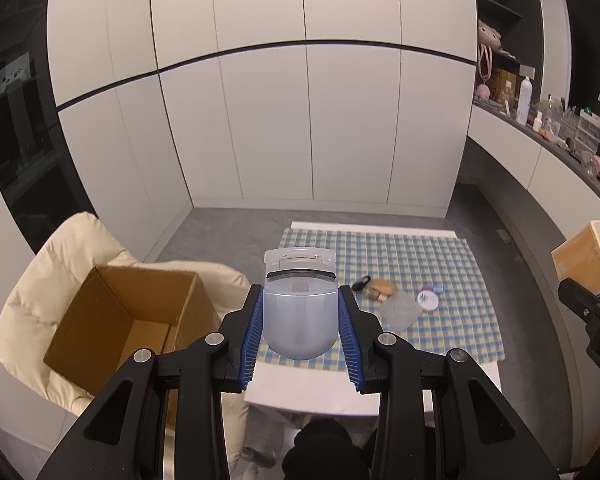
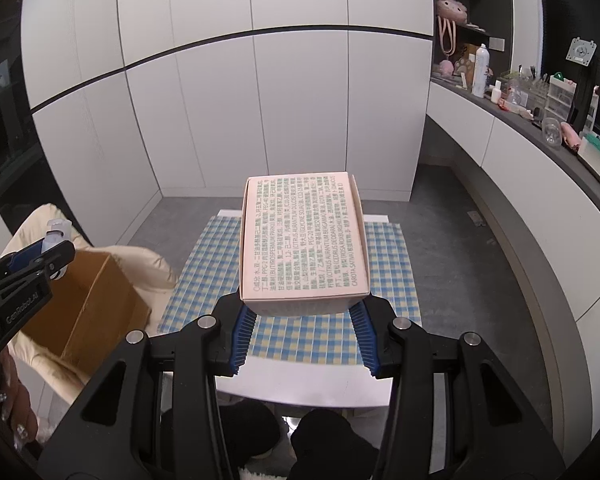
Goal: Organize objects
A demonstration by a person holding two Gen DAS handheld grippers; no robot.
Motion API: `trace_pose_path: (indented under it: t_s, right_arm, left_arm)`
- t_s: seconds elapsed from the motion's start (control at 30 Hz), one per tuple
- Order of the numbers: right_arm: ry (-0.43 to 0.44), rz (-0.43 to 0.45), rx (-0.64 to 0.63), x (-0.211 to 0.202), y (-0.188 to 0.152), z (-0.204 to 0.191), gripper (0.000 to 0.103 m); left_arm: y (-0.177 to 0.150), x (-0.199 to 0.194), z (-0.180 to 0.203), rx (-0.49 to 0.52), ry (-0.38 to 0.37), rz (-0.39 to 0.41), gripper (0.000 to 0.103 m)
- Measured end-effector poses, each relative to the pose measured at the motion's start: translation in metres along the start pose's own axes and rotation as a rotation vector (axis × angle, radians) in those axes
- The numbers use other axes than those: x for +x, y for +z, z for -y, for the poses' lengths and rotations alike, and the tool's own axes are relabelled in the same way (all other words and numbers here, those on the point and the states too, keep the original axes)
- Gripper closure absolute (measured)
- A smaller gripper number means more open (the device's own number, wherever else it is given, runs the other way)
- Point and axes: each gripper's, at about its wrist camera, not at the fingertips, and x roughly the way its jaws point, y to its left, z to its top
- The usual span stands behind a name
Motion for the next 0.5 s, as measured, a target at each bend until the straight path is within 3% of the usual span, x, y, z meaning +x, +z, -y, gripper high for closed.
trace_pose_path:
  t_s: [0.5]
  right_arm:
    - [0.036, -0.076, 0.005, -0.011, -0.071, -0.006, 0.057]
  left_arm:
    - [-0.058, -0.01, -0.008, 0.019, 0.025, -0.067, 0.067]
